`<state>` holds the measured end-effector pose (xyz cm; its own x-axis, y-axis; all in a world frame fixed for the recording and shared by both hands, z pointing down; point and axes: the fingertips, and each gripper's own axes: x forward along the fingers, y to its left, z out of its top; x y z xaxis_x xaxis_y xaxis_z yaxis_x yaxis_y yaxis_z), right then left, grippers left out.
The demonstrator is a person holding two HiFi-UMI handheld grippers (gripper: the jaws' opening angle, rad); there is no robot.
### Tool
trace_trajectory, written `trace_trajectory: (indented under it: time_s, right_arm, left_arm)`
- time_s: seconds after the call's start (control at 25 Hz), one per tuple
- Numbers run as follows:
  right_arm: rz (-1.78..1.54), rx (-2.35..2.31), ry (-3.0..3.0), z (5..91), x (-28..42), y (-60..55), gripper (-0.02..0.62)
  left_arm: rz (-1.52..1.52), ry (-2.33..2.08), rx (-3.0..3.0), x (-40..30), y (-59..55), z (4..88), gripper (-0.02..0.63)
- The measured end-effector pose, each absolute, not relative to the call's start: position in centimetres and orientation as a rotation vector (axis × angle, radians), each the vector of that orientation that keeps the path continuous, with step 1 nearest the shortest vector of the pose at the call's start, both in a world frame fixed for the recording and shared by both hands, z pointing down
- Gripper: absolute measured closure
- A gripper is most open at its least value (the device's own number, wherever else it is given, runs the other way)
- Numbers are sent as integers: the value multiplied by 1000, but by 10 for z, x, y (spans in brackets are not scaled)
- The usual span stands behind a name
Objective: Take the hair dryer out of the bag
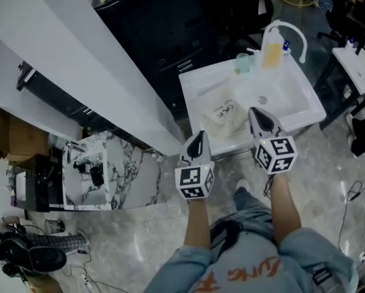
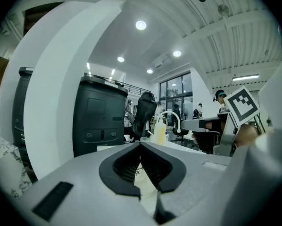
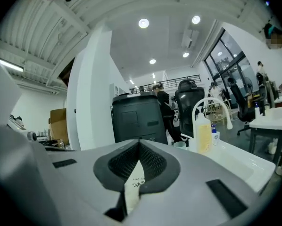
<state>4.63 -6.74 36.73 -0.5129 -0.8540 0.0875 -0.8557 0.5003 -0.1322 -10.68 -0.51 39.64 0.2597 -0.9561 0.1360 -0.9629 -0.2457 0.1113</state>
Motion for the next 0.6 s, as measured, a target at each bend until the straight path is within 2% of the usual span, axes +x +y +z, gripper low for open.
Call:
trace_trajectory:
  time_s: [0.28,0.6]
  right_arm:
    - [268,1487,-2763,368,62,-152,595]
    - [226,1495,-2746,371,81,-182,595]
  left_arm:
    - [148,-1847,2328,-85,-81,401,609]
    - [254,-1872,2384,-80,-115,388,609]
